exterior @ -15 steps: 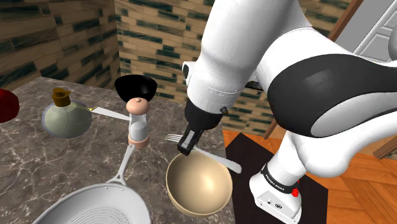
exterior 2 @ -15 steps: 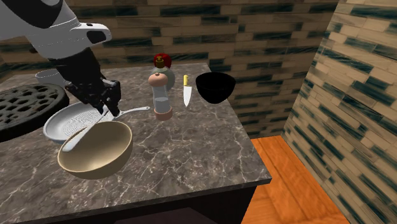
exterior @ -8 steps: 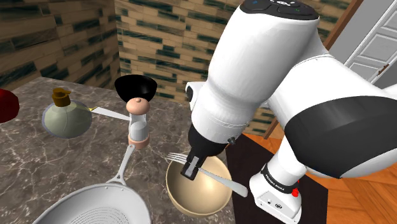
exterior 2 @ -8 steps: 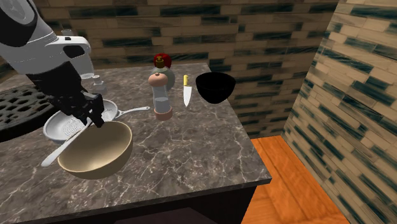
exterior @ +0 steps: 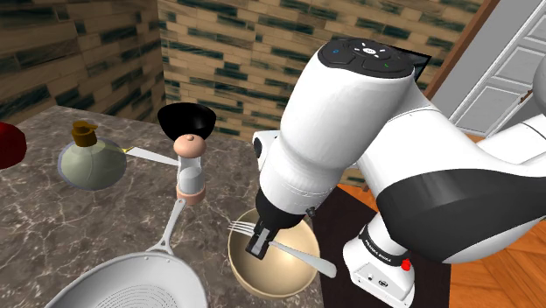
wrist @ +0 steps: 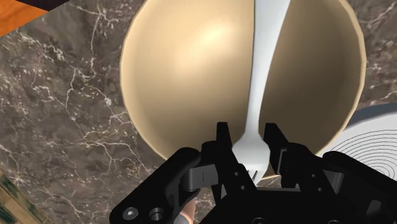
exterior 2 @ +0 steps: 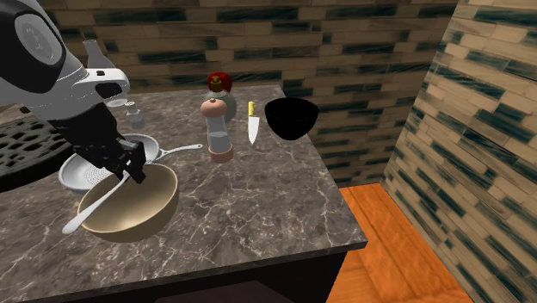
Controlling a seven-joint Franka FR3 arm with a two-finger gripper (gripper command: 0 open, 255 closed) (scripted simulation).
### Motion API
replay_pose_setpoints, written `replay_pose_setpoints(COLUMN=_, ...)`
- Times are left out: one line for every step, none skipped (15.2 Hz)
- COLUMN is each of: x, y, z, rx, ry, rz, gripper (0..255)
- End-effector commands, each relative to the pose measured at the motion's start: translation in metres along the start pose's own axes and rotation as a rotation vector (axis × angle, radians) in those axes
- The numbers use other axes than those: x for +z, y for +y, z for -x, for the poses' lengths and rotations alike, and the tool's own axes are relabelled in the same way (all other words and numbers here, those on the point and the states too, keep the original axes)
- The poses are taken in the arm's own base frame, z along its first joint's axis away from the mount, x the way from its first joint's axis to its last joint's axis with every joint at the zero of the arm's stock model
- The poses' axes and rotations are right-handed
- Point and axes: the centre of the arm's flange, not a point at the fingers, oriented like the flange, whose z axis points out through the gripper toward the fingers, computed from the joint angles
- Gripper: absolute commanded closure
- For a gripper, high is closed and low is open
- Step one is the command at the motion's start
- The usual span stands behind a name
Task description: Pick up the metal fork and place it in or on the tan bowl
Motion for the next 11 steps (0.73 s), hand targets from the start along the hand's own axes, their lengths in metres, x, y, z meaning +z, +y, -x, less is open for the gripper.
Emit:
replay_pose_setpoints(x=0.002, y=0.0, z=0.001, rx=-0.001, ry=-0.002, rz=0.001, gripper=255)
replay_pose_setpoints(x=0.002, y=0.0, z=0.001, rx=-0.001, ry=-0.002, rz=0.001, gripper=255)
replay_pose_setpoints(x=0.002, y=0.0, z=0.001, rx=-0.001, ry=-0.002, rz=0.001, gripper=255)
replay_pose_setpoints(x=0.002, y=0.0, z=0.001, rx=-0.001, ry=-0.002, rz=0.001, gripper=255)
replay_pose_setpoints(x=0.001, y=0.0, z=0.0, rx=-0.001, ry=-0.002, rz=0.001, gripper=0)
replay_pose_setpoints(x=0.002, y=0.0, z=0.0, rx=0.0, ry=-0.002, rz=0.001, gripper=0)
replay_pose_setpoints(x=0.002, y=0.0, z=0.0, rx=0.0, ry=-0.002, rz=0.001, gripper=0)
replay_pose_setpoints(x=0.002, y=0.0, z=0.0, rx=0.0, ry=-0.002, rz=0.001, gripper=0)
replay_pose_setpoints(x=0.002, y=0.0, z=0.0, rx=0.0, ry=-0.002, rz=0.001, gripper=0)
replay_pose_setpoints(x=0.002, y=0.0, z=0.001, rx=-0.001, ry=-0.002, rz=0.001, gripper=0)
replay_pose_setpoints(x=-0.012, y=0.0, z=0.0, rx=-0.001, ry=-0.002, rz=0.001, gripper=0)
